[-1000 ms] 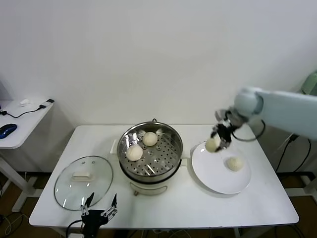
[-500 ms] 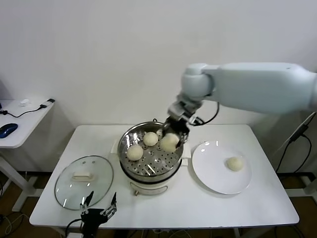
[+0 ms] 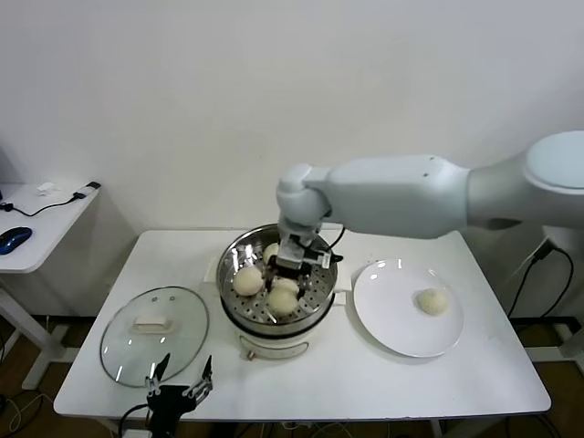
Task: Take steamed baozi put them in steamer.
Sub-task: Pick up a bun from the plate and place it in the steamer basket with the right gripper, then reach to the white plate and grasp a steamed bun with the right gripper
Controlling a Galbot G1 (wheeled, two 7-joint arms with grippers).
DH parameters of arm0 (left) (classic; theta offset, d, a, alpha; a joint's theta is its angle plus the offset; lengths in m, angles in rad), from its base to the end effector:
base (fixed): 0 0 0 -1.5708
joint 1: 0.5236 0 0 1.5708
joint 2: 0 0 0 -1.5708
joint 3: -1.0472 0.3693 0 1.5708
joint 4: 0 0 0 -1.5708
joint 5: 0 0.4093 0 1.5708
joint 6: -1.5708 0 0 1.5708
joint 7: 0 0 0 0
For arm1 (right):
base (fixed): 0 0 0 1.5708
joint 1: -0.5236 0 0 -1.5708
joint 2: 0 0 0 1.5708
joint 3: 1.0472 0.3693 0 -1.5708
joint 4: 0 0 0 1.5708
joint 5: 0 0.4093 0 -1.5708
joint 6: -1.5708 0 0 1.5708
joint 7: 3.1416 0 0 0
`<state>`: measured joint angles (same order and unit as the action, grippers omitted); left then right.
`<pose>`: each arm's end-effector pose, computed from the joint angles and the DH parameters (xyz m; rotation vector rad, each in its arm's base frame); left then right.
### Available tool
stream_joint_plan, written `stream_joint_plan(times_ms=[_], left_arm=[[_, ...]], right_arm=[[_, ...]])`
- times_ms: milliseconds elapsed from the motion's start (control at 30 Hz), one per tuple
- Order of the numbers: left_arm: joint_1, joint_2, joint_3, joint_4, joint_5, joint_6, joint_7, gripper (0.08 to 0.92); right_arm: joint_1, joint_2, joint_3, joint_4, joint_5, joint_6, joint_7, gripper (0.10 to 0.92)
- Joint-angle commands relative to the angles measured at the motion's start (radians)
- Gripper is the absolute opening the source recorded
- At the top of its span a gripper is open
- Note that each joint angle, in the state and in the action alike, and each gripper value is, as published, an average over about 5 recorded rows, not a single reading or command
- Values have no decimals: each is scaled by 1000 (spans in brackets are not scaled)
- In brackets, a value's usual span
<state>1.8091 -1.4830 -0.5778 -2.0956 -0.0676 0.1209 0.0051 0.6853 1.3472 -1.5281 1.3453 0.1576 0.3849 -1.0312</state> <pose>0.1441 0.0335 -0.3613 -0.0060 -2.7856 -0.0491 0.5506 0.2427 -0.0972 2.2458 -0.3176 2.1683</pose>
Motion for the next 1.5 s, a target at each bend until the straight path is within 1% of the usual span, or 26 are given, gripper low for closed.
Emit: stream_joint_plan(times_ms=[33,133,300,467,533,633,700,867,933,1033,1100,1167,1267,1367,1500], left_arm=[[1,2,1,2,-1,2,0,823],[-1,3,1,4,-2,2,0,823],[-4,4,2,5,-1,3,0,823],[-2,6,4,3,-1,1,0,823],[-1,6,4,1,-1,1,0,823],[0,6,6,-3,0,0,1,823],[0,5,7,-3,0,-1,0,823],[2,1,15,-3,1,-5,0,823],[5,1,16,-3,1,-8,-1,823],[7,2,13,-4,-1,-11,-1,823],[6,3,11,-4,-3,-12,-2,823],[3,4,9,-3,-6,-11,-2,823],[-2,2,9,-2,-9,-7,-1,823],[-5,0,11,-3,-6,-2,1,823],[-4,-5,11,-3,-1,0,5,823]], right_arm=[[-108,61,16,-94,-92,80,21,636],[-107,65,17,-102,-83,83,15,636],[-113,69,29,-126,-84,102,57,650],[-83,53,39,-129,-67,121,47,765],[-59,38,44,-126,-46,133,34,798],[-1,3,44,-118,18,149,-13,819],[46,-25,40,-122,90,154,-48,822],[139,-115,34,-183,247,130,-113,823],[168,-166,19,-209,291,85,-131,823],[230,-277,-68,-219,360,-87,-134,823],[268,-357,-152,-206,382,-210,-128,823],[287,-435,-223,-183,385,-291,-119,823],[270,-541,-279,-148,361,-373,-102,823],[209,-621,-284,-137,310,-420,-87,823],[72,-674,-206,-172,244,-439,-79,823]])
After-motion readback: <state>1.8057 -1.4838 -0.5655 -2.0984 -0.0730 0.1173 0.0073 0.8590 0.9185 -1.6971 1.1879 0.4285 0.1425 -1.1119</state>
